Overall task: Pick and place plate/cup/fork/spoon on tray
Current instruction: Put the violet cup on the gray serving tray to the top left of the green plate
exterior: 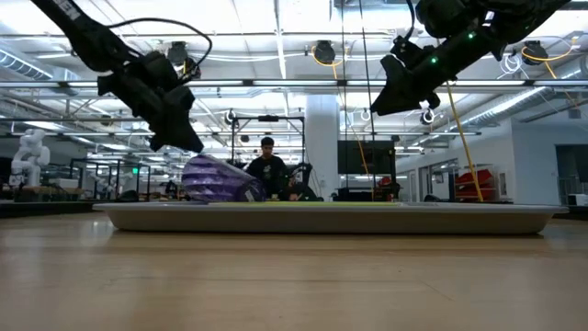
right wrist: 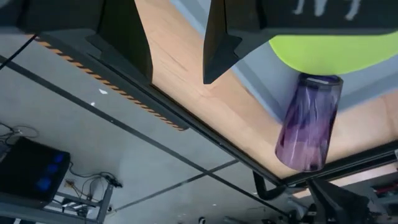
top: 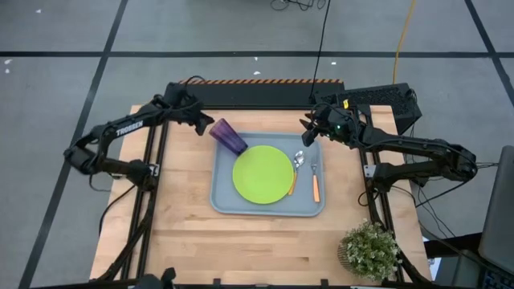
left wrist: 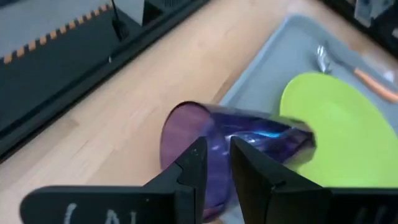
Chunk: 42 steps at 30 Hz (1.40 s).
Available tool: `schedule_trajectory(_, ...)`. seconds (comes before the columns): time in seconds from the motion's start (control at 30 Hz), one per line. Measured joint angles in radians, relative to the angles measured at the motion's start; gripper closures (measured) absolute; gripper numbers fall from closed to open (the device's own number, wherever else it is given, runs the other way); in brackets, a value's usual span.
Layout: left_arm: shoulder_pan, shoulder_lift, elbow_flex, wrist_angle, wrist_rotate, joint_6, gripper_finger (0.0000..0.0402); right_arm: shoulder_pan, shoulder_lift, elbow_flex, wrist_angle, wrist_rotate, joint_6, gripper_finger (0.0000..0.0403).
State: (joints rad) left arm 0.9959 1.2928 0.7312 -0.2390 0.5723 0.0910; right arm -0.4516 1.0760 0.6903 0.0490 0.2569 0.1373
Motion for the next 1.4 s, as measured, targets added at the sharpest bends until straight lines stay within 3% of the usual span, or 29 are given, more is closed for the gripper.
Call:
schedule_trajectory(0.2,0.030,0.027,0.093,-0.120,0.012,0.061,0.0329,-0.001,0.000,0.000,-0.004,0.000,-0.019,0.0268)
schedule_trajectory(0.4,0.033,0.027,0.171,-0.307,0.131,0.095,0.0329,-0.001,0.000,0.000,-0.014,0.000,-0.019,0.0268)
schedule_trajectory(0.63,0.016,0.070,0.149,-0.421,0.071,0.087,0.0329,-0.001,0.000,0.000,-0.015,-0.001,0.001,0.0268)
schedule_trajectory(0.83,0.014,0.136,0.143,-0.372,-0.005,0.086,0.0329,0.000,0.000,0.000,-0.015,-0.030,0.007,0.0268)
schedule_trajectory(1.4,0.019,0.148,0.144,-0.270,0.088,0.136,0.0329,-0.001,0.000,0.000,-0.008,-0.026,-0.011,0.0268)
